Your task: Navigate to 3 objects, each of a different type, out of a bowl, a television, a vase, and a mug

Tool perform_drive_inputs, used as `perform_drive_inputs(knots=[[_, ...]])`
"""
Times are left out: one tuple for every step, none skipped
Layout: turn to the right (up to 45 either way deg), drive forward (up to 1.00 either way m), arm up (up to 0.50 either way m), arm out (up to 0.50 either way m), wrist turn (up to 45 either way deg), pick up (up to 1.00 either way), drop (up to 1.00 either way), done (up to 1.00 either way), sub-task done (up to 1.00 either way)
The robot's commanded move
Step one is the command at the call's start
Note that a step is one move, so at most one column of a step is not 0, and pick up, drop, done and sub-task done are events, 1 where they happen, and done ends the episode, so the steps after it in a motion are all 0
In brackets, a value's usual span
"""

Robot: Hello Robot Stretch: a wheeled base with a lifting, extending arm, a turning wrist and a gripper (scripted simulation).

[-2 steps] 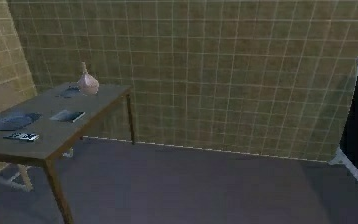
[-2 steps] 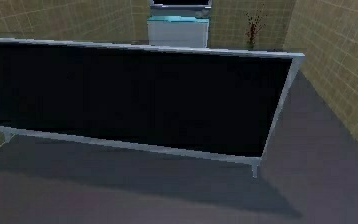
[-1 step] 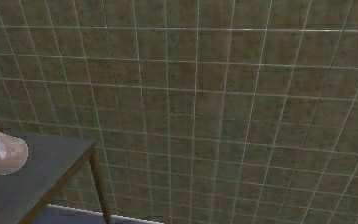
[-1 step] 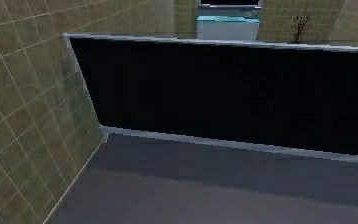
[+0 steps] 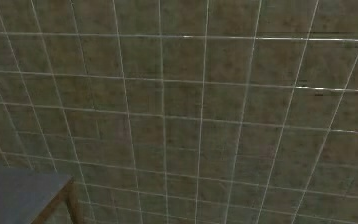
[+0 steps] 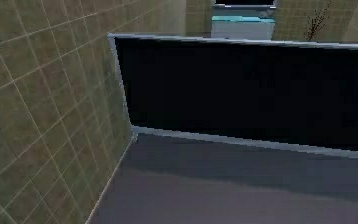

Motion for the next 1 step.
perform_drive_inputs(knots=[[-45.0, 0.00, 0.00, 0.00, 0.0, 0.00, 0.00, 0.00, 0.00]])
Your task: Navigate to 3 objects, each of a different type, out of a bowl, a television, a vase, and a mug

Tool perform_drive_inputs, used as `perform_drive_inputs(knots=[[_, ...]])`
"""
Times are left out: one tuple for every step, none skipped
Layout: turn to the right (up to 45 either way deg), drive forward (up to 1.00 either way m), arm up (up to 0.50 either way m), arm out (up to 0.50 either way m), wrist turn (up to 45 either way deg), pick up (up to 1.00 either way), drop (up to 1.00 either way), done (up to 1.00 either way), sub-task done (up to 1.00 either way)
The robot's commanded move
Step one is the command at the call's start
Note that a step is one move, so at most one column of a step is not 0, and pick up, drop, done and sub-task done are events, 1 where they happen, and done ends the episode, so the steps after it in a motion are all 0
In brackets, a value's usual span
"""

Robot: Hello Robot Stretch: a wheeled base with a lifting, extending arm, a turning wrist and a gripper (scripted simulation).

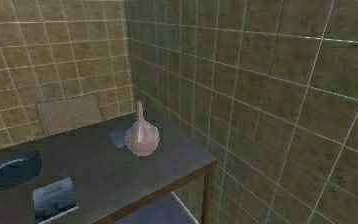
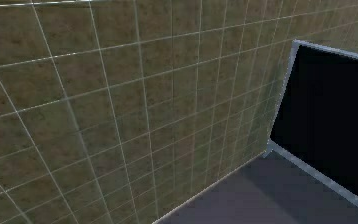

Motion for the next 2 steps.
perform_drive_inputs(knots=[[-9.0, 0.00, 0.00, 0.00, 0.0, 0.00, 0.00, 0.00, 0.00], [0.0, 0.00, 0.00, 0.00, 0.0, 0.00, 0.00, 1.00, 0.00]])
